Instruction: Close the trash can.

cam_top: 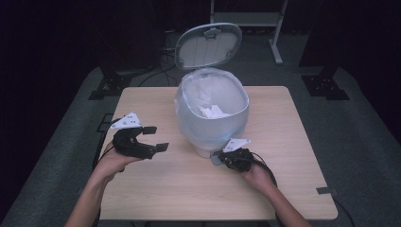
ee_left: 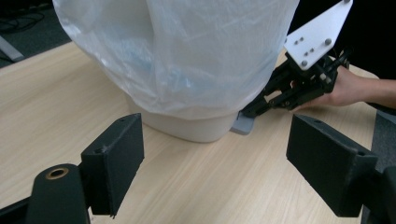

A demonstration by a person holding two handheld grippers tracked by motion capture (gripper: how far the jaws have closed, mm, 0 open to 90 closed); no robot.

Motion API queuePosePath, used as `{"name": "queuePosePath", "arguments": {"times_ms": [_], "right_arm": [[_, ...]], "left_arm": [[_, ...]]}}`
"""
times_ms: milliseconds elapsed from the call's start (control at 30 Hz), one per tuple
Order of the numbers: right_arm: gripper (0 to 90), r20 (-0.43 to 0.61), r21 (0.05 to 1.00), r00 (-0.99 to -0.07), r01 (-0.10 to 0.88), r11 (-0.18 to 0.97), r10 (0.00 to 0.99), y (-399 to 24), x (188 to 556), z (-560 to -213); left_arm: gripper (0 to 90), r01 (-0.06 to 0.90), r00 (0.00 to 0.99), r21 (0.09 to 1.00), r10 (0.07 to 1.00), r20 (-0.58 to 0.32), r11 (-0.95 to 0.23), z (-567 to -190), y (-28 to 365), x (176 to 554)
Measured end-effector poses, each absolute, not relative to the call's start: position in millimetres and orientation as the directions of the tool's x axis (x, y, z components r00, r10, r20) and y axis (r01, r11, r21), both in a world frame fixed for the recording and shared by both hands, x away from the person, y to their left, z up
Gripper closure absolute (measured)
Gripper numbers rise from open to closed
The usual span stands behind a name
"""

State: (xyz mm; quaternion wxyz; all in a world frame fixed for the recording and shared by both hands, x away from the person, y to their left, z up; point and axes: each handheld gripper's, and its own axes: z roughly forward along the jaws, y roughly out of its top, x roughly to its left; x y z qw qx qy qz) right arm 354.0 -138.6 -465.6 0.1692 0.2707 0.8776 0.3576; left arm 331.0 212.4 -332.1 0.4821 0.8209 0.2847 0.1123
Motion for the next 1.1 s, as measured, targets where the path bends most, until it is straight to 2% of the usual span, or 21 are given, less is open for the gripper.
{"name": "queuePosePath", "arguments": {"times_ms": [400, 500, 633, 1100], "right_arm": [[79.5, -0.111, 0.723, -0.791, 0.351, 0.595, 0.602, -143.2, 343.0, -461.4], [75.3, -0.073, 0.746, -0.786, 0.366, 0.557, 0.614, -153.7, 336.6, -456.9], [74.0, -0.033, 0.774, -0.769, 0.384, 0.503, 0.639, -169.1, 331.5, -447.4], [70.4, -0.002, 0.761, -0.738, 0.437, 0.48, 0.675, -205.3, 316.7, -448.4]], "left_arm": [[18.3, 0.372, 0.815, 0.849, 0.569, -0.106, -0.375, -343.8, 213.6, 328.0], [18.3, 0.372, 0.817, 0.849, 0.567, -0.107, -0.376, -345.8, 214.7, 327.0], [18.2, 0.374, 0.815, 0.849, 0.569, -0.109, -0.374, -348.8, 217.3, 324.7], [18.3, 0.366, 0.814, 0.853, 0.572, -0.099, -0.373, -361.1, 221.6, 316.5]]}}
